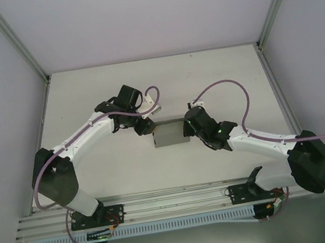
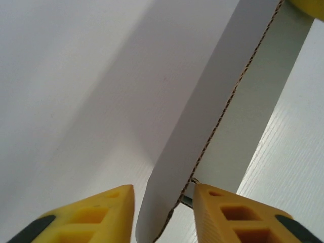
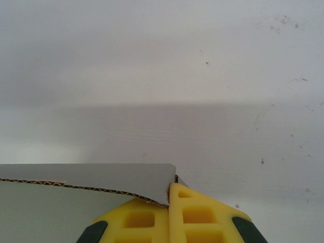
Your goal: Assemble paper box
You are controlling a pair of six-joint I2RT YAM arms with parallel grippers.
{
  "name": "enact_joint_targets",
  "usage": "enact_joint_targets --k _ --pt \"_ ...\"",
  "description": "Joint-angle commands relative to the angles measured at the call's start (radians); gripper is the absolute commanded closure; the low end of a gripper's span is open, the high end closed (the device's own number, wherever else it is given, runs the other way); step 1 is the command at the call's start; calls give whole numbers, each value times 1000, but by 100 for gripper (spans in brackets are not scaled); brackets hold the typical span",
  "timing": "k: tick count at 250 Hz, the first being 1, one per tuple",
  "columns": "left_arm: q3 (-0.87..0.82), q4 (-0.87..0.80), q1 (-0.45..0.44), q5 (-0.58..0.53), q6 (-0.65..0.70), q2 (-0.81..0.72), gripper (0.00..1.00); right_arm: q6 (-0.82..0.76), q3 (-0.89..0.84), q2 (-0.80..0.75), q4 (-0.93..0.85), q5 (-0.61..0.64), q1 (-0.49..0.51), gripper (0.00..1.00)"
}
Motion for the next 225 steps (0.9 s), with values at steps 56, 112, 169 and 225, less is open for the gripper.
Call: enact_joint_targets --k 56,112,169,225 --pt "12 -33 8 3 -90 -17 100 -1 -57 37 -255 -82 23 100" --pt "-16 51 1 47 -347 -26 100 20 -42 56 -260 -50 37 100" --pt "-114 115 -76 -83 -616 -73 100 101 -43 43 -273 48 77 100" --pt "-162 131 -103 -115 -720 -79 100 124 -42 47 -285 85 99 100"
